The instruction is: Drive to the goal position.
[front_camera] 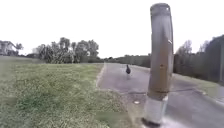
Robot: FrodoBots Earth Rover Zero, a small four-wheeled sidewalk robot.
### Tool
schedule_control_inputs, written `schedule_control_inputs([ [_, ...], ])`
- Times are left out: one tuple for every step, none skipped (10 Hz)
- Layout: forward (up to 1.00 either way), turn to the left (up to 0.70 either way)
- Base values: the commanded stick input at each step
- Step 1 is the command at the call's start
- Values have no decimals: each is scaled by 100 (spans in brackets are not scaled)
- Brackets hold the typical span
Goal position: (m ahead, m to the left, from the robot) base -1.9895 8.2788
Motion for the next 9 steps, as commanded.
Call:
schedule_control_inputs([
  [0,5],
  [0,1],
  [0,0],
  [0,0],
  [0,0],
  [0,1],
  [0,0],
  [0,0],
  [0,0],
])
